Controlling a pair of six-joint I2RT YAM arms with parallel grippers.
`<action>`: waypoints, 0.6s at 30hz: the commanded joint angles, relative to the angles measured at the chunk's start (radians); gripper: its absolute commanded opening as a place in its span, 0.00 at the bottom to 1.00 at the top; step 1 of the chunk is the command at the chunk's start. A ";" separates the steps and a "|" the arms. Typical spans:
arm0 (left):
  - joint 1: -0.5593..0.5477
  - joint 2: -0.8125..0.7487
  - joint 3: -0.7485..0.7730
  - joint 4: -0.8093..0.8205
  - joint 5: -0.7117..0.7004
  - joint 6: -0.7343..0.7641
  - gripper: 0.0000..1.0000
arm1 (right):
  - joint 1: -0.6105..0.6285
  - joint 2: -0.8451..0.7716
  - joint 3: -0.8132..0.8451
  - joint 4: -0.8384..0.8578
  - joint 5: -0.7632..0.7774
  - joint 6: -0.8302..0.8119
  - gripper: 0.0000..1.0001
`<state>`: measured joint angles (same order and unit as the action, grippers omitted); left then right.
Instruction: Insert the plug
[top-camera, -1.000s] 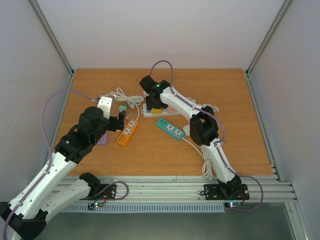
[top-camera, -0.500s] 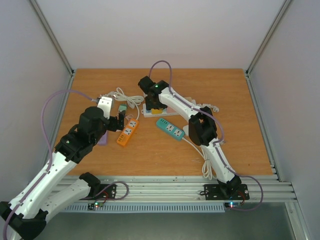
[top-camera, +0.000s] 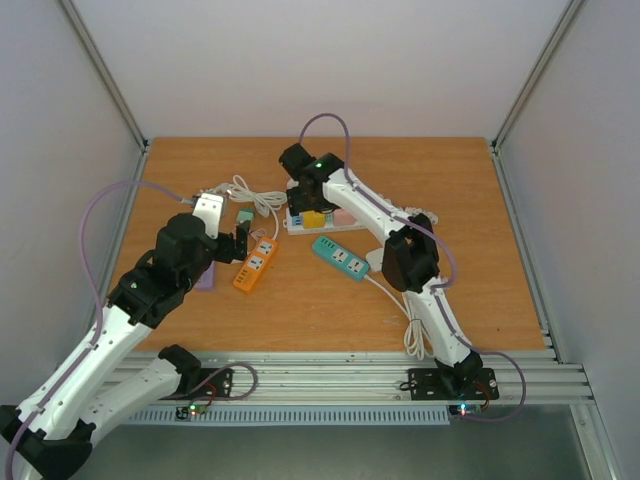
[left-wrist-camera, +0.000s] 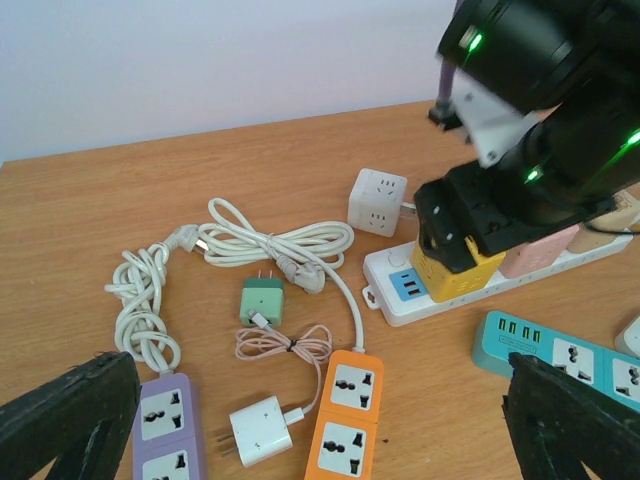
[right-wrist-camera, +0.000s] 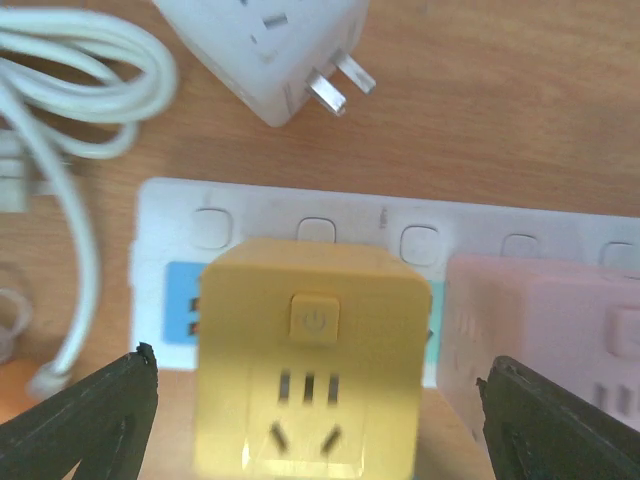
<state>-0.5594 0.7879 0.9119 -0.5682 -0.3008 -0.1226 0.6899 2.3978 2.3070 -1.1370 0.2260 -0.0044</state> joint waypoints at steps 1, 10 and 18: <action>0.004 -0.020 -0.006 0.035 0.001 0.003 0.99 | -0.003 -0.188 -0.026 0.024 -0.053 -0.031 0.89; 0.004 -0.044 -0.013 0.049 0.036 0.010 0.99 | -0.017 -0.600 -0.522 0.199 0.047 0.043 0.88; 0.004 -0.070 -0.011 0.042 0.117 -0.055 0.99 | -0.044 -0.985 -1.066 0.242 0.226 0.263 0.88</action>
<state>-0.5594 0.7448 0.9092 -0.5648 -0.2508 -0.1276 0.6704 1.5246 1.4055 -0.9218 0.3637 0.1188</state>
